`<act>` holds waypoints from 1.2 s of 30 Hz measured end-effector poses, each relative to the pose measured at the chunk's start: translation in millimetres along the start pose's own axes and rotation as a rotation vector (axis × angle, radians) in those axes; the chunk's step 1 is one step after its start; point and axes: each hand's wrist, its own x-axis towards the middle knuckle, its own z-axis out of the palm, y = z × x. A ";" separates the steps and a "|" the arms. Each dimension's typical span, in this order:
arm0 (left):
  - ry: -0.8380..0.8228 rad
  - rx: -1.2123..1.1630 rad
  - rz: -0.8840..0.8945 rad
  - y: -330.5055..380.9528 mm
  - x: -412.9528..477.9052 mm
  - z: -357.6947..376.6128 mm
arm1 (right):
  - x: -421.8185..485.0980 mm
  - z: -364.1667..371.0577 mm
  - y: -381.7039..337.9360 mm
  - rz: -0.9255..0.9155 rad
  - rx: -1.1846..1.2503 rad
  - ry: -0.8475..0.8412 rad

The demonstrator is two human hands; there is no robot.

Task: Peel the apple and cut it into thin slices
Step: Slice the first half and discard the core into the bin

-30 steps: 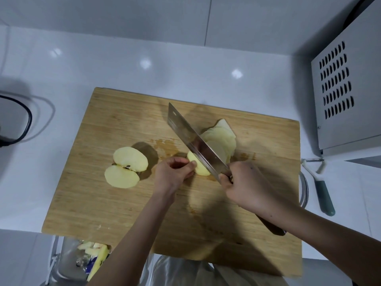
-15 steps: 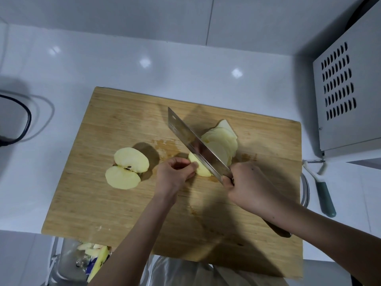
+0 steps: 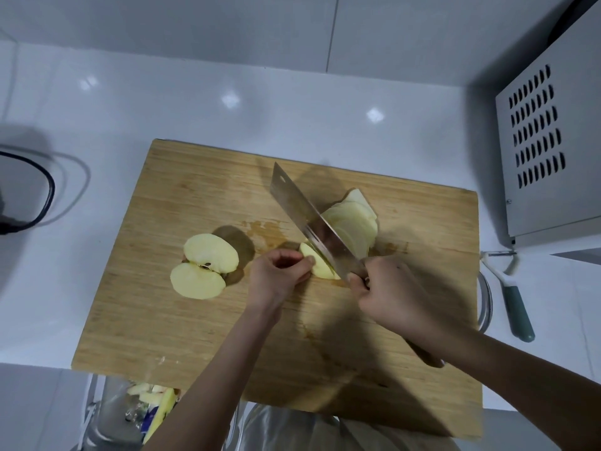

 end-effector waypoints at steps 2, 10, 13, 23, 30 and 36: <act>-0.006 -0.010 -0.014 -0.6 0.1 -0.4 | -9.4 -8.5 0.8 -0.020 -0.020 0.009; -0.011 -0.024 0.000 -1.8 -1.3 0.9 | -14.2 -12.2 -0.4 -0.053 -0.050 0.019; -0.007 -0.015 -0.001 -2.9 -0.5 0.1 | -13.4 -11.2 -1.3 -0.053 -0.058 0.013; 0.006 0.003 0.024 -3.0 -0.7 -0.1 | -2.6 -4.0 -5.3 -0.030 -0.078 -0.036; 0.032 0.006 0.027 -2.9 -1.5 1.5 | 15.5 16.9 -9.6 0.019 -0.037 -0.051; -0.018 0.012 0.045 -5.3 -1.3 -1.7 | -4.2 -4.1 -4.1 -0.035 0.006 0.053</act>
